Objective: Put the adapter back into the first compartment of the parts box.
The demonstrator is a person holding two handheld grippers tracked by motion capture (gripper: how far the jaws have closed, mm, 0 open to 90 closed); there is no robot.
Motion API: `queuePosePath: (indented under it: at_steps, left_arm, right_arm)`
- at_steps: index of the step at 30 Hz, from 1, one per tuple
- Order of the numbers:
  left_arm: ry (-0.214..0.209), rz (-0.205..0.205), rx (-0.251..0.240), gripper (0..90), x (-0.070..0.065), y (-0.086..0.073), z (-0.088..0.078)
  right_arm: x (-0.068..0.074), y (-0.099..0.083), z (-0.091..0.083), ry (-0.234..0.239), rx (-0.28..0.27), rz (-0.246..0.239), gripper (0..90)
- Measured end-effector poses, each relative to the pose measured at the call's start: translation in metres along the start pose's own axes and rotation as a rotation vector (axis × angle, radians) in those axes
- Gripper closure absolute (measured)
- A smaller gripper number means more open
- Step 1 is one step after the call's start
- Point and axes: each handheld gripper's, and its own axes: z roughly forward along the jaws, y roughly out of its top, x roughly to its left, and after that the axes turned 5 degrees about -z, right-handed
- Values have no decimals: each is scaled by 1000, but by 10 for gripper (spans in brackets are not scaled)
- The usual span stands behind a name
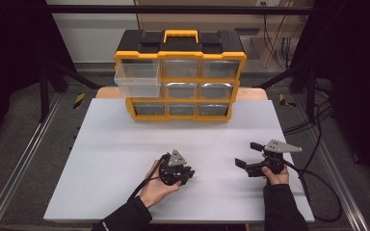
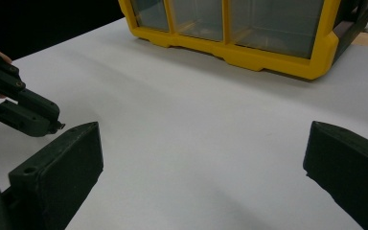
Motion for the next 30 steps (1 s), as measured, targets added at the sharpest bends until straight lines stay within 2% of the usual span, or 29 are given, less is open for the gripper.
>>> queuePosePath:
  at_steps: [30]
  left_arm:
    - [30,-22,-46,760,19,9,-24]
  right_arm:
    - [0,0,-1,0,-2,0,5]
